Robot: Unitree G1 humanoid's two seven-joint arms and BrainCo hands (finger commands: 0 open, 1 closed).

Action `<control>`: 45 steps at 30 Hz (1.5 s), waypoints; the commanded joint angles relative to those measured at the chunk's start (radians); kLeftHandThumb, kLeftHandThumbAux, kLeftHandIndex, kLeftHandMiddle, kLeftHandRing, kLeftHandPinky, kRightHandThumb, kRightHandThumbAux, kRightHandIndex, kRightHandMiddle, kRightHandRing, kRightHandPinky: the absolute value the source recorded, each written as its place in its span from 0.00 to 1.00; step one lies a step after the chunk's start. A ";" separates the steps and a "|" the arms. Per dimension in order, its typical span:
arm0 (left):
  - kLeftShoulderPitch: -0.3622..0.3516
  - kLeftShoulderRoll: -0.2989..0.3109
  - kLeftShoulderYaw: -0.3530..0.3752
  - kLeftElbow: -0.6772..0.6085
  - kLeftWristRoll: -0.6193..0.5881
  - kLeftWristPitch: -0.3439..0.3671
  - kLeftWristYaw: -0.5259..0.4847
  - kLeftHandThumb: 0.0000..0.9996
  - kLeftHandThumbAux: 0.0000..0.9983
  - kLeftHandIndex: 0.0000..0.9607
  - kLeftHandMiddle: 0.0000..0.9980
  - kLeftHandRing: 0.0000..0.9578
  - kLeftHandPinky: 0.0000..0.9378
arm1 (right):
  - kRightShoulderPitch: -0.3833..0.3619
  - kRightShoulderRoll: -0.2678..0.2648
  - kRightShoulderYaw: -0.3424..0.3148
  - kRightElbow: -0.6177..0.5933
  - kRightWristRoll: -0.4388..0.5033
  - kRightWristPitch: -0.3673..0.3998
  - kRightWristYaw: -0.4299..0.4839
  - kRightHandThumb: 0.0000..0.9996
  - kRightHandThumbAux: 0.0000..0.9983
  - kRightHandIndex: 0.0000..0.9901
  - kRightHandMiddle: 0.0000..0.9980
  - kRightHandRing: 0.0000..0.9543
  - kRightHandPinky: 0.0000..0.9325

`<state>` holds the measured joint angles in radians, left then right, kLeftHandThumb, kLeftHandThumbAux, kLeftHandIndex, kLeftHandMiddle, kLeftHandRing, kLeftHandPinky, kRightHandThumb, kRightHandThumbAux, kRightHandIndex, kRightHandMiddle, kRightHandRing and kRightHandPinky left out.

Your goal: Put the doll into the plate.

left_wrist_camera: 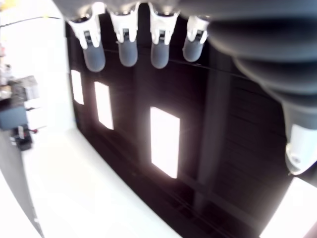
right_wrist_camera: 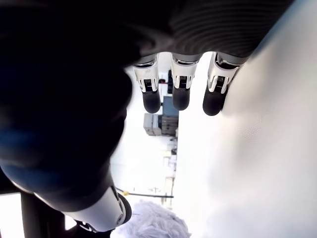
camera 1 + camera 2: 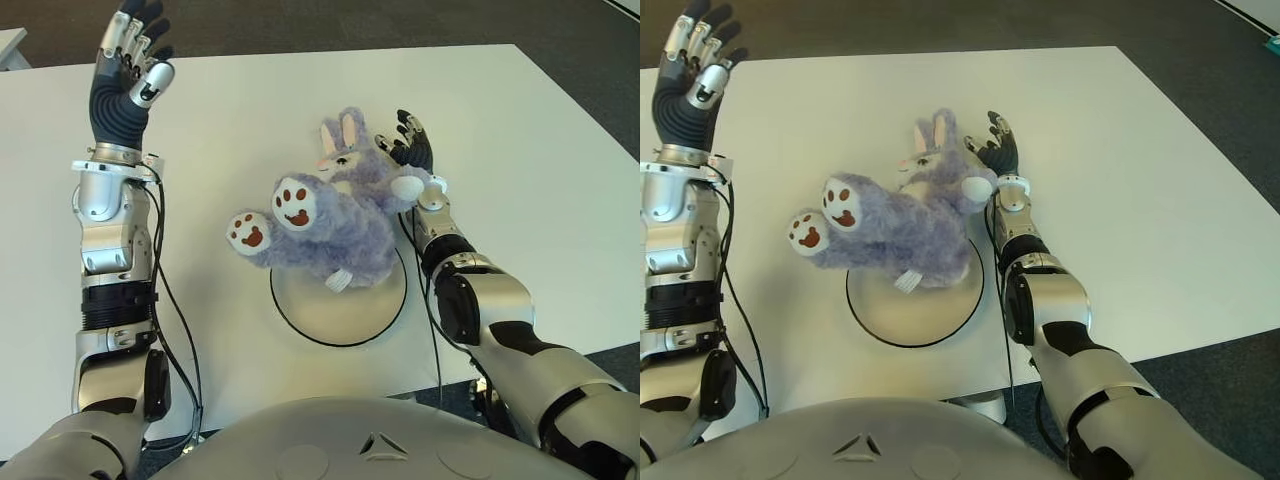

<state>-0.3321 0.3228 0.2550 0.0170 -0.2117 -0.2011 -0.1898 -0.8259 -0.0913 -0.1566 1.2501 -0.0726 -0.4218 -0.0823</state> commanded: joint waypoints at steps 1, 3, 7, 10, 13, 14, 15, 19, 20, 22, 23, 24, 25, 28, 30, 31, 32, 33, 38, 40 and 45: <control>-0.015 -0.035 -0.050 0.019 0.058 0.038 0.037 0.00 0.51 0.05 0.11 0.09 0.05 | 0.102 0.025 0.001 0.062 0.006 0.063 0.007 0.38 0.86 0.11 0.04 0.02 0.07; -0.021 -0.047 -0.067 0.049 0.075 0.041 0.042 0.00 0.50 0.04 0.11 0.08 0.04 | 0.102 0.025 0.000 0.062 0.008 0.064 0.009 0.38 0.86 0.11 0.04 0.02 0.07; -0.027 -0.055 -0.081 0.096 0.083 0.042 0.033 0.00 0.49 0.03 0.10 0.08 0.04 | 0.102 0.026 -0.001 0.061 0.009 0.064 0.010 0.38 0.86 0.11 0.04 0.02 0.07; -0.037 -0.062 -0.093 0.137 0.095 0.034 0.036 0.00 0.48 0.03 0.11 0.07 0.02 | 0.103 0.027 -0.002 0.061 0.011 0.065 0.010 0.38 0.86 0.11 0.04 0.02 0.07; -0.044 -0.075 -0.106 0.158 0.116 0.037 0.050 0.00 0.47 0.05 0.12 0.08 0.05 | 0.103 0.027 -0.005 0.061 0.012 0.064 0.011 0.39 0.87 0.11 0.05 0.02 0.07; -0.043 -0.080 -0.109 0.158 0.123 0.041 0.057 0.00 0.47 0.05 0.12 0.09 0.05 | 0.103 0.027 -0.005 0.061 0.012 0.064 0.011 0.39 0.87 0.11 0.05 0.02 0.08; -0.043 -0.083 -0.111 0.158 0.128 0.043 0.062 0.00 0.46 0.05 0.12 0.09 0.06 | 0.104 0.027 -0.005 0.061 0.012 0.064 0.011 0.39 0.87 0.11 0.05 0.02 0.08; -0.026 -0.098 -0.116 0.157 0.146 0.049 0.091 0.00 0.46 0.04 0.12 0.08 0.03 | 0.106 0.025 -0.004 0.060 0.010 0.060 0.008 0.40 0.87 0.11 0.05 0.03 0.09; -0.024 -0.099 -0.110 0.162 0.145 0.054 0.099 0.00 0.46 0.04 0.11 0.08 0.02 | 0.106 0.024 -0.004 0.060 0.009 0.058 0.006 0.41 0.87 0.12 0.06 0.03 0.09; -0.024 -0.098 -0.098 0.175 0.142 0.058 0.107 0.00 0.46 0.03 0.10 0.07 0.01 | 0.107 0.023 -0.003 0.060 0.008 0.055 0.002 0.42 0.87 0.12 0.06 0.03 0.09; -0.025 -0.097 -0.092 0.181 0.139 0.057 0.109 0.00 0.47 0.03 0.10 0.07 0.00 | 0.107 0.023 -0.003 0.060 0.007 0.054 0.000 0.42 0.87 0.12 0.06 0.04 0.09; -0.032 -0.092 -0.083 0.199 0.134 0.055 0.110 0.00 0.47 0.03 0.10 0.07 0.00 | 0.107 0.022 -0.003 0.060 0.007 0.053 -0.001 0.43 0.87 0.12 0.06 0.04 0.09; -0.037 -0.088 -0.076 0.212 0.131 0.052 0.110 0.00 0.48 0.03 0.10 0.06 0.00 | 0.107 0.022 -0.003 0.060 0.007 0.052 -0.002 0.43 0.86 0.13 0.06 0.04 0.09; -0.062 -0.082 -0.057 0.276 0.119 0.037 0.108 0.00 0.49 0.04 0.10 0.06 0.00 | 0.107 0.020 -0.004 0.060 0.008 0.050 -0.003 0.43 0.86 0.13 0.06 0.04 0.09; -0.076 -0.081 -0.046 0.315 0.113 0.022 0.104 0.00 0.50 0.04 0.10 0.06 0.00 | 0.107 0.020 -0.004 0.060 0.008 0.049 -0.003 0.43 0.86 0.13 0.06 0.03 0.08; -0.081 -0.082 -0.041 0.335 0.108 0.013 0.102 0.00 0.50 0.04 0.11 0.06 0.00 | 0.107 0.020 -0.004 0.060 0.008 0.048 -0.003 0.43 0.86 0.13 0.06 0.03 0.08; -0.088 -0.086 -0.035 0.368 0.103 -0.001 0.101 0.00 0.51 0.05 0.11 0.07 0.00 | 0.107 0.019 -0.005 0.059 0.009 0.047 -0.002 0.43 0.86 0.13 0.06 0.03 0.08; -0.094 -0.089 -0.032 0.393 0.099 -0.013 0.100 0.00 0.51 0.05 0.11 0.07 0.00 | 0.108 0.018 -0.005 0.059 0.009 0.046 -0.002 0.43 0.86 0.13 0.06 0.03 0.08; -0.125 -0.111 -0.014 0.517 0.076 -0.070 0.096 0.00 0.53 0.05 0.11 0.07 0.00 | 0.110 0.015 -0.004 0.058 0.008 0.043 -0.002 0.43 0.86 0.13 0.06 0.03 0.08; -0.141 -0.118 -0.004 0.560 0.059 -0.076 0.096 0.00 0.54 0.05 0.12 0.07 0.00 | 0.110 0.015 -0.003 0.058 0.006 0.042 -0.004 0.42 0.86 0.13 0.06 0.03 0.08; -0.168 -0.121 0.019 0.633 0.028 -0.080 0.097 0.00 0.56 0.07 0.14 0.09 0.01 | 0.112 0.013 -0.002 0.057 0.006 0.037 -0.003 0.42 0.87 0.13 0.06 0.04 0.08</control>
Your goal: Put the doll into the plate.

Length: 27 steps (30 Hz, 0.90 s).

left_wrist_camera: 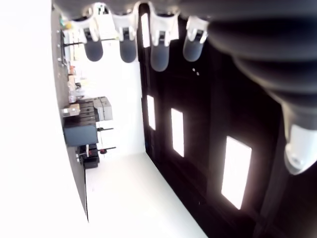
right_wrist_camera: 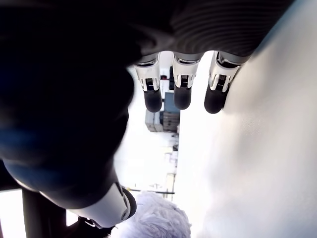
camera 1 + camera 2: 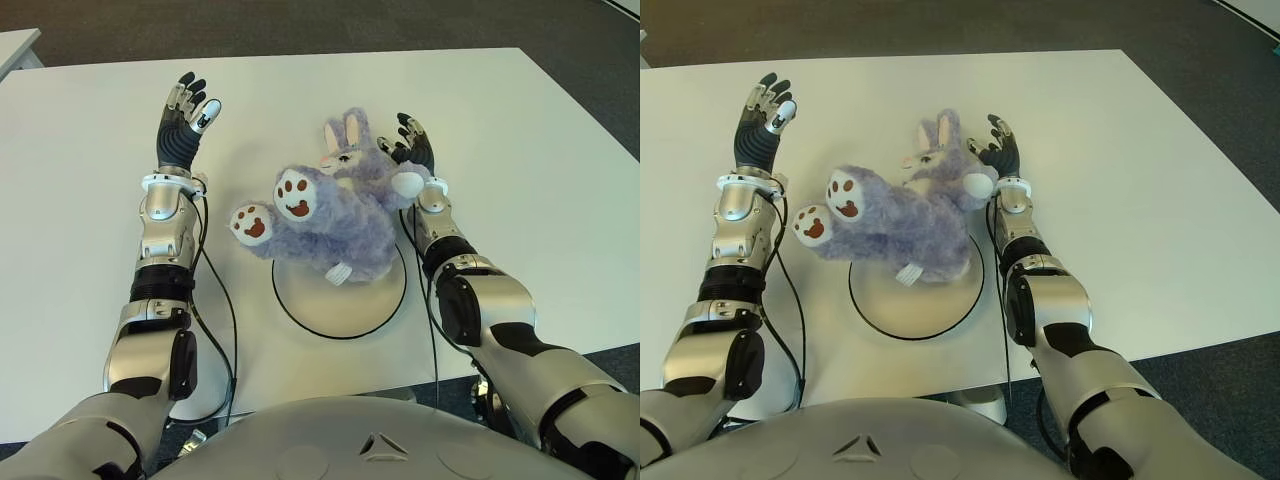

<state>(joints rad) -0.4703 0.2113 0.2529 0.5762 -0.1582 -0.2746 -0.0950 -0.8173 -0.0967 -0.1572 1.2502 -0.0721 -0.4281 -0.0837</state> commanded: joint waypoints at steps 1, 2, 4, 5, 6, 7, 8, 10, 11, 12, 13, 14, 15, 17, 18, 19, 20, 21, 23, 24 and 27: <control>-0.034 -0.009 0.026 0.087 -0.030 -0.009 0.001 0.00 0.56 0.08 0.14 0.09 0.01 | 0.104 0.017 -0.001 0.056 0.006 0.042 -0.002 0.42 0.87 0.13 0.07 0.04 0.08; -0.037 -0.009 0.029 0.097 -0.034 -0.012 0.000 0.00 0.56 0.08 0.15 0.10 0.01 | 0.105 0.017 -0.002 0.056 0.007 0.041 -0.002 0.42 0.87 0.13 0.06 0.04 0.08; -0.043 -0.008 0.035 0.117 -0.042 -0.018 -0.002 0.00 0.56 0.08 0.15 0.10 0.03 | 0.105 0.016 -0.002 0.056 0.007 0.041 -0.002 0.42 0.87 0.13 0.06 0.04 0.08; -0.046 -0.007 0.038 0.125 -0.046 -0.020 -0.004 0.00 0.56 0.08 0.15 0.10 0.03 | 0.105 0.016 -0.003 0.056 0.008 0.041 -0.002 0.42 0.87 0.13 0.06 0.03 0.08; -0.049 -0.006 0.042 0.135 -0.051 -0.023 -0.007 0.00 0.56 0.08 0.15 0.11 0.04 | 0.105 0.016 -0.003 0.056 0.008 0.041 -0.002 0.42 0.87 0.13 0.06 0.03 0.08; -0.050 -0.007 0.043 0.140 -0.053 -0.025 -0.008 0.00 0.57 0.08 0.15 0.11 0.04 | 0.105 0.015 -0.003 0.056 0.009 0.041 -0.001 0.42 0.87 0.13 0.06 0.03 0.08; -0.052 -0.005 0.048 0.151 -0.060 -0.029 -0.013 0.00 0.57 0.07 0.15 0.11 0.04 | 0.105 0.014 -0.004 0.056 0.009 0.041 -0.001 0.42 0.87 0.13 0.06 0.03 0.08; -0.055 -0.003 0.055 0.165 -0.066 -0.034 -0.020 0.00 0.57 0.07 0.15 0.11 0.05 | 0.105 0.013 -0.005 0.056 0.010 0.041 -0.001 0.41 0.87 0.13 0.06 0.04 0.09; -0.057 -0.001 0.059 0.174 -0.071 -0.035 -0.025 0.00 0.57 0.07 0.15 0.11 0.05 | 0.105 0.013 -0.006 0.056 0.011 0.041 0.000 0.41 0.87 0.13 0.06 0.04 0.09; -0.058 0.000 0.061 0.181 -0.074 -0.037 -0.028 0.00 0.57 0.07 0.15 0.11 0.04 | 0.105 0.014 -0.007 0.056 0.012 0.042 0.001 0.41 0.87 0.13 0.06 0.04 0.09; -0.059 0.000 0.064 0.186 -0.078 -0.038 -0.031 0.00 0.57 0.07 0.15 0.11 0.03 | 0.105 0.013 -0.008 0.056 0.013 0.042 0.002 0.41 0.87 0.13 0.06 0.04 0.08; -0.060 0.000 0.066 0.195 -0.081 -0.040 -0.034 0.00 0.57 0.07 0.15 0.11 0.02 | 0.105 0.012 -0.009 0.056 0.013 0.042 0.003 0.41 0.87 0.13 0.06 0.04 0.08; -0.061 0.001 0.068 0.201 -0.083 -0.042 -0.036 0.00 0.57 0.08 0.15 0.11 0.02 | 0.105 0.012 -0.009 0.055 0.014 0.042 0.004 0.41 0.87 0.13 0.06 0.04 0.08; -0.065 0.000 0.075 0.223 -0.091 -0.044 -0.039 0.00 0.57 0.08 0.15 0.11 0.02 | 0.105 0.012 -0.011 0.055 0.014 0.041 0.005 0.41 0.87 0.13 0.06 0.04 0.08; -0.068 -0.001 0.078 0.234 -0.096 -0.042 -0.039 0.00 0.57 0.08 0.15 0.11 0.02 | 0.105 0.012 -0.011 0.055 0.014 0.041 0.005 0.41 0.87 0.13 0.06 0.04 0.08; -0.070 -0.001 0.081 0.242 -0.099 -0.041 -0.039 0.00 0.57 0.08 0.16 0.11 0.03 | 0.105 0.012 -0.012 0.055 0.014 0.040 0.005 0.41 0.87 0.13 0.06 0.04 0.08; -0.074 -0.002 0.085 0.251 -0.102 -0.038 -0.037 0.00 0.57 0.08 0.16 0.11 0.03 | 0.106 0.012 -0.013 0.056 0.014 0.040 0.006 0.41 0.87 0.13 0.06 0.04 0.08; -0.076 -0.002 0.088 0.258 -0.105 -0.036 -0.037 0.00 0.58 0.09 0.16 0.12 0.04 | 0.106 0.013 -0.013 0.055 0.014 0.039 0.005 0.41 0.87 0.13 0.06 0.04 0.08; -0.083 -0.007 0.094 0.272 -0.112 -0.030 -0.033 0.00 0.59 0.10 0.17 0.12 0.04 | 0.106 0.014 -0.014 0.055 0.014 0.038 0.005 0.41 0.87 0.13 0.06 0.04 0.08; -0.089 -0.013 0.094 0.282 -0.112 -0.029 -0.028 0.00 0.59 0.10 0.17 0.12 0.04 | 0.107 0.014 -0.015 0.055 0.015 0.037 0.005 0.41 0.87 0.13 0.06 0.04 0.08; -0.099 -0.026 0.088 0.304 -0.107 -0.035 -0.021 0.00 0.60 0.10 0.17 0.11 0.01 | 0.107 0.016 -0.017 0.055 0.014 0.034 0.003 0.41 0.87 0.13 0.06 0.04 0.08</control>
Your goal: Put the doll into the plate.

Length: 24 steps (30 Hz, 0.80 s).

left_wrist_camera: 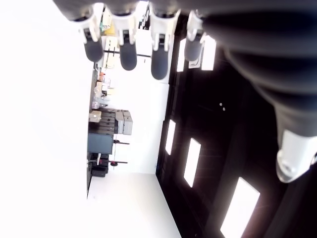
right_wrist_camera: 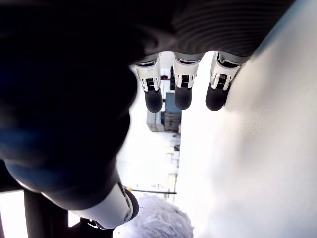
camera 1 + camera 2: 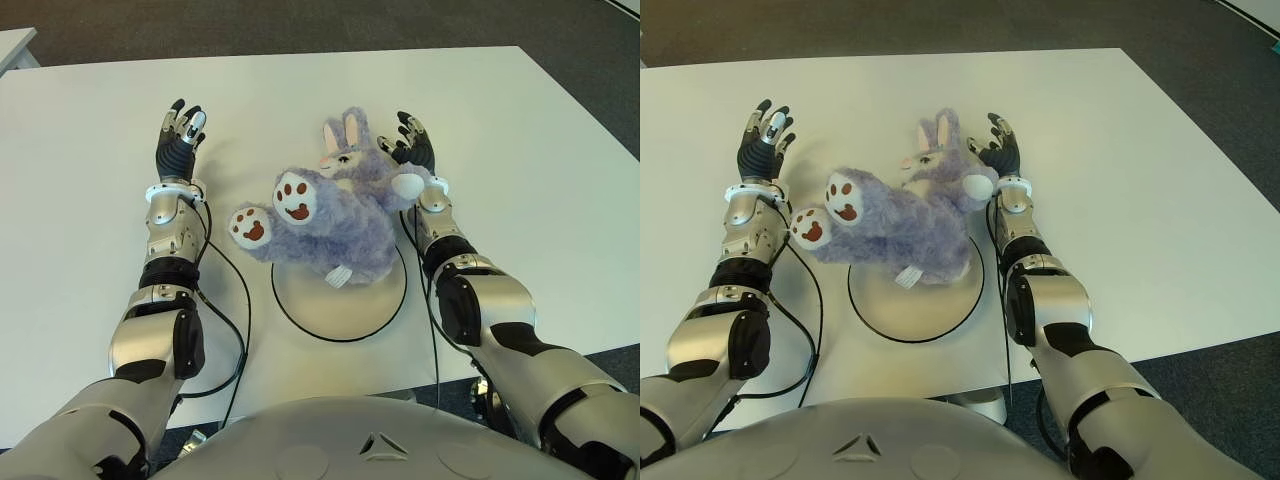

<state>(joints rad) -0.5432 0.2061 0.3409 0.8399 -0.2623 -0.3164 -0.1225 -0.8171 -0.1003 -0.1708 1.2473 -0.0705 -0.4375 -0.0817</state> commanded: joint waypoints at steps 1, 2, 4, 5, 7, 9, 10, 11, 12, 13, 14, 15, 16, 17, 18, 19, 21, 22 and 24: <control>-0.025 -0.027 -0.006 0.044 0.001 0.002 0.005 0.00 0.60 0.10 0.17 0.11 0.01 | 0.107 0.021 -0.004 0.058 0.012 0.042 0.001 0.41 0.87 0.13 0.06 0.04 0.08; -0.025 -0.031 -0.011 0.047 0.004 -0.001 0.003 0.00 0.60 0.11 0.16 0.11 0.01 | 0.107 0.021 -0.005 0.058 0.012 0.042 0.000 0.40 0.87 0.13 0.06 0.04 0.08; -0.024 -0.036 -0.016 0.052 0.007 -0.005 -0.006 0.00 0.61 0.11 0.16 0.10 0.01 | 0.107 0.023 -0.006 0.058 0.011 0.041 -0.001 0.40 0.87 0.13 0.06 0.04 0.08; -0.021 -0.039 -0.021 0.054 0.008 -0.006 -0.014 0.00 0.61 0.11 0.16 0.10 0.01 | 0.107 0.024 -0.007 0.057 0.012 0.040 -0.001 0.39 0.87 0.13 0.06 0.04 0.08; -0.017 -0.043 -0.027 0.056 0.011 -0.006 -0.025 0.00 0.61 0.11 0.16 0.10 0.03 | 0.107 0.025 -0.008 0.057 0.012 0.040 -0.002 0.39 0.87 0.13 0.07 0.04 0.08; -0.014 -0.044 -0.031 0.056 0.013 -0.006 -0.030 0.00 0.61 0.11 0.15 0.10 0.04 | 0.107 0.026 -0.008 0.057 0.011 0.039 -0.003 0.39 0.87 0.13 0.07 0.04 0.09; -0.011 -0.047 -0.035 0.055 0.015 -0.005 -0.038 0.00 0.61 0.11 0.15 0.10 0.04 | 0.108 0.027 -0.008 0.057 0.012 0.038 -0.003 0.39 0.87 0.13 0.07 0.04 0.09; -0.007 -0.048 -0.042 0.055 0.018 -0.003 -0.050 0.00 0.61 0.11 0.15 0.10 0.04 | 0.108 0.027 -0.009 0.057 0.012 0.038 -0.003 0.40 0.87 0.13 0.07 0.04 0.09; -0.004 -0.048 -0.047 0.055 0.020 -0.002 -0.058 0.00 0.61 0.11 0.15 0.10 0.03 | 0.108 0.028 -0.009 0.056 0.012 0.038 -0.004 0.40 0.87 0.13 0.07 0.04 0.09; -0.003 -0.048 -0.050 0.054 0.020 -0.001 -0.063 0.00 0.60 0.10 0.15 0.09 0.03 | 0.108 0.029 -0.009 0.056 0.012 0.037 -0.004 0.41 0.87 0.13 0.07 0.04 0.08; -0.001 -0.047 -0.054 0.055 0.021 0.000 -0.069 0.00 0.60 0.10 0.15 0.09 0.03 | 0.108 0.029 -0.009 0.056 0.012 0.037 -0.004 0.41 0.87 0.13 0.07 0.04 0.08; 0.000 -0.046 -0.058 0.056 0.022 -0.001 -0.076 0.00 0.60 0.10 0.14 0.09 0.02 | 0.108 0.029 -0.010 0.056 0.012 0.037 -0.005 0.41 0.87 0.13 0.07 0.04 0.08; 0.001 -0.045 -0.062 0.058 0.023 -0.001 -0.081 0.00 0.60 0.10 0.14 0.09 0.02 | 0.108 0.029 -0.010 0.056 0.012 0.037 -0.005 0.41 0.87 0.12 0.07 0.04 0.08; 0.002 -0.044 -0.066 0.060 0.025 -0.001 -0.089 0.00 0.60 0.10 0.14 0.09 0.02 | 0.108 0.030 -0.009 0.056 0.012 0.037 -0.006 0.41 0.87 0.12 0.06 0.04 0.08; 0.003 -0.043 -0.068 0.061 0.026 -0.001 -0.094 0.00 0.60 0.09 0.14 0.09 0.03 | 0.108 0.030 -0.009 0.056 0.012 0.037 -0.007 0.41 0.87 0.12 0.06 0.04 0.08; 0.004 -0.044 -0.071 0.064 0.028 0.000 -0.099 0.00 0.60 0.09 0.14 0.09 0.03 | 0.108 0.030 -0.009 0.056 0.011 0.037 -0.008 0.41 0.87 0.12 0.06 0.04 0.08; 0.006 -0.047 -0.075 0.068 0.031 0.003 -0.104 0.00 0.60 0.09 0.13 0.09 0.03 | 0.108 0.030 -0.008 0.056 0.010 0.036 -0.009 0.41 0.87 0.12 0.06 0.04 0.09; 0.008 -0.049 -0.077 0.066 0.033 0.006 -0.105 0.00 0.60 0.09 0.13 0.09 0.03 | 0.109 0.031 -0.007 0.056 0.009 0.036 -0.009 0.41 0.87 0.12 0.06 0.04 0.09; 0.010 -0.051 -0.081 0.064 0.033 0.007 -0.106 0.00 0.60 0.08 0.13 0.08 0.03 | 0.109 0.031 -0.007 0.056 0.009 0.035 -0.010 0.41 0.87 0.12 0.07 0.04 0.08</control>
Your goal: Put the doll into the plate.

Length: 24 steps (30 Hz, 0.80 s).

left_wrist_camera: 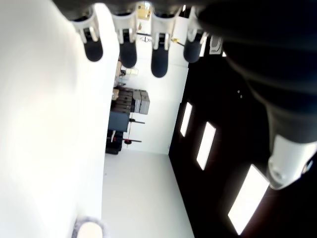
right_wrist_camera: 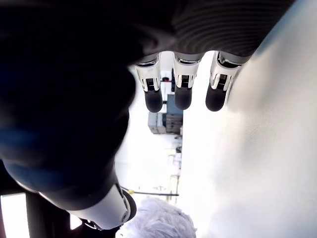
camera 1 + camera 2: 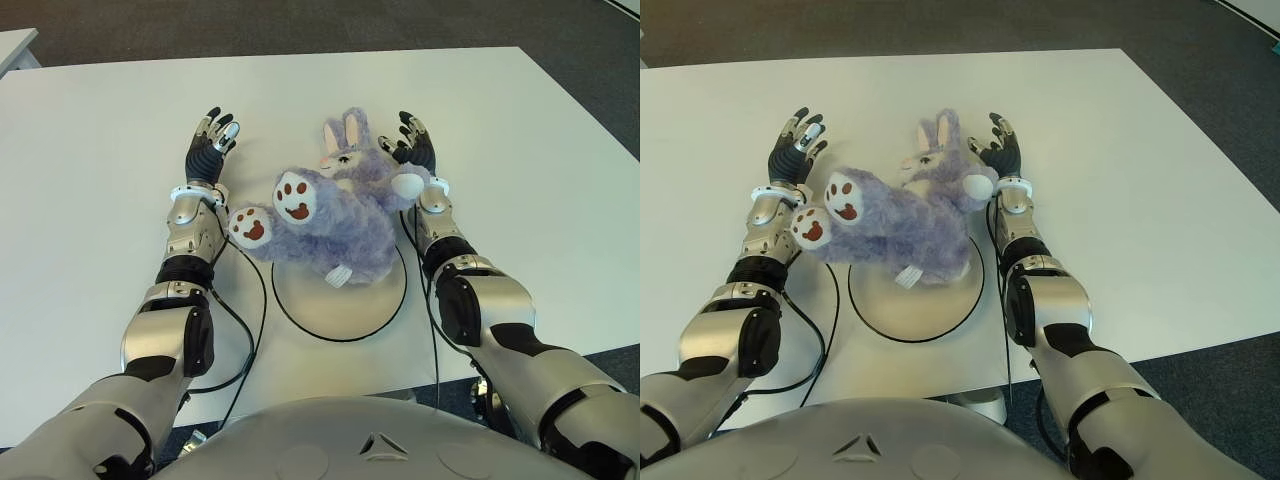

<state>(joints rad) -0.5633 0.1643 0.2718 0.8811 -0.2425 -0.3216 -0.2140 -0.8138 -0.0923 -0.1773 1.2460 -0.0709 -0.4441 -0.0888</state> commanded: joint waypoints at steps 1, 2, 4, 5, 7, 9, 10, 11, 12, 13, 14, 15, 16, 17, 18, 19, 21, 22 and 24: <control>0.031 -0.010 -0.013 0.023 0.013 0.013 -0.014 0.00 0.60 0.08 0.13 0.08 0.03 | 0.105 0.023 0.000 0.057 0.010 0.041 -0.002 0.41 0.87 0.12 0.07 0.04 0.08; 0.031 -0.011 -0.015 0.022 0.012 0.014 -0.014 0.00 0.60 0.08 0.13 0.08 0.04 | 0.105 0.024 -0.001 0.057 0.010 0.040 -0.002 0.41 0.87 0.12 0.07 0.04 0.08; 0.032 -0.010 -0.016 0.022 0.011 0.015 -0.015 0.00 0.60 0.08 0.13 0.08 0.05 | 0.105 0.025 0.000 0.057 0.010 0.039 -0.003 0.40 0.87 0.12 0.06 0.04 0.08; 0.033 -0.011 -0.017 0.022 0.011 0.016 -0.015 0.00 0.60 0.08 0.13 0.08 0.05 | 0.106 0.026 -0.001 0.057 0.011 0.039 -0.003 0.40 0.87 0.12 0.06 0.04 0.08; 0.035 -0.013 -0.020 0.021 0.012 0.017 -0.015 0.00 0.60 0.08 0.13 0.08 0.05 | 0.106 0.026 -0.002 0.056 0.011 0.038 -0.003 0.40 0.87 0.12 0.06 0.04 0.08; 0.037 -0.013 -0.021 0.020 0.012 0.018 -0.016 0.00 0.60 0.08 0.12 0.08 0.05 | 0.105 0.028 -0.002 0.056 0.012 0.038 -0.004 0.40 0.87 0.12 0.06 0.04 0.08; 0.038 -0.014 -0.022 0.020 0.011 0.018 -0.018 0.00 0.60 0.08 0.12 0.08 0.05 | 0.105 0.029 -0.001 0.056 0.012 0.039 -0.005 0.40 0.87 0.12 0.06 0.04 0.08; 0.039 -0.013 -0.022 0.021 0.011 0.018 -0.020 0.00 0.60 0.08 0.12 0.08 0.04 | 0.105 0.030 -0.001 0.056 0.011 0.039 -0.006 0.40 0.87 0.12 0.06 0.04 0.09; 0.040 -0.013 -0.022 0.022 0.010 0.018 -0.022 0.00 0.60 0.08 0.12 0.08 0.03 | 0.105 0.030 -0.001 0.056 0.011 0.039 -0.006 0.40 0.87 0.12 0.06 0.04 0.09; 0.040 -0.013 -0.021 0.022 0.009 0.018 -0.023 0.00 0.60 0.08 0.12 0.08 0.04 | 0.105 0.031 -0.001 0.056 0.011 0.039 -0.007 0.40 0.87 0.12 0.07 0.04 0.09; 0.041 -0.013 -0.021 0.022 0.009 0.019 -0.025 0.00 0.60 0.08 0.12 0.08 0.04 | 0.105 0.031 -0.001 0.056 0.012 0.038 -0.007 0.40 0.87 0.12 0.07 0.04 0.09; 0.041 -0.014 -0.021 0.022 0.009 0.019 -0.026 0.00 0.60 0.08 0.12 0.08 0.05 | 0.105 0.031 -0.002 0.056 0.012 0.038 -0.007 0.40 0.87 0.13 0.07 0.04 0.09; 0.042 -0.015 -0.020 0.022 0.009 0.018 -0.026 0.00 0.60 0.08 0.12 0.08 0.06 | 0.105 0.032 -0.002 0.056 0.013 0.038 -0.007 0.41 0.87 0.13 0.07 0.04 0.09; 0.042 -0.014 -0.020 0.023 0.008 0.018 -0.027 0.00 0.60 0.08 0.12 0.08 0.06 | 0.104 0.033 -0.003 0.056 0.013 0.038 -0.007 0.41 0.87 0.13 0.07 0.04 0.09; 0.043 -0.014 -0.018 0.025 0.007 0.017 -0.027 0.00 0.60 0.08 0.12 0.08 0.06 | 0.104 0.034 -0.004 0.056 0.014 0.038 -0.008 0.42 0.87 0.13 0.07 0.04 0.09; 0.043 -0.013 -0.017 0.026 0.006 0.017 -0.028 0.00 0.60 0.09 0.13 0.09 0.05 | 0.104 0.034 -0.005 0.056 0.015 0.037 -0.008 0.42 0.86 0.13 0.07 0.04 0.09; 0.043 -0.013 -0.014 0.027 0.005 0.017 -0.027 0.00 0.60 0.09 0.13 0.09 0.05 | 0.104 0.035 -0.006 0.056 0.016 0.036 -0.009 0.42 0.86 0.13 0.07 0.04 0.09; 0.043 -0.012 -0.013 0.028 0.004 0.016 -0.026 0.00 0.60 0.09 0.13 0.09 0.05 | 0.104 0.035 -0.007 0.056 0.016 0.036 -0.010 0.42 0.86 0.13 0.07 0.04 0.09; 0.041 -0.009 -0.010 0.032 0.002 0.015 -0.026 0.00 0.61 0.10 0.13 0.09 0.05 | 0.104 0.037 -0.007 0.056 0.017 0.035 -0.012 0.41 0.86 0.13 0.07 0.04 0.09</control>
<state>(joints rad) -0.5611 0.1629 0.2584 0.8816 -0.2377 -0.3216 -0.2294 -0.8123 -0.0837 -0.1792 1.2459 -0.0700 -0.4514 -0.0965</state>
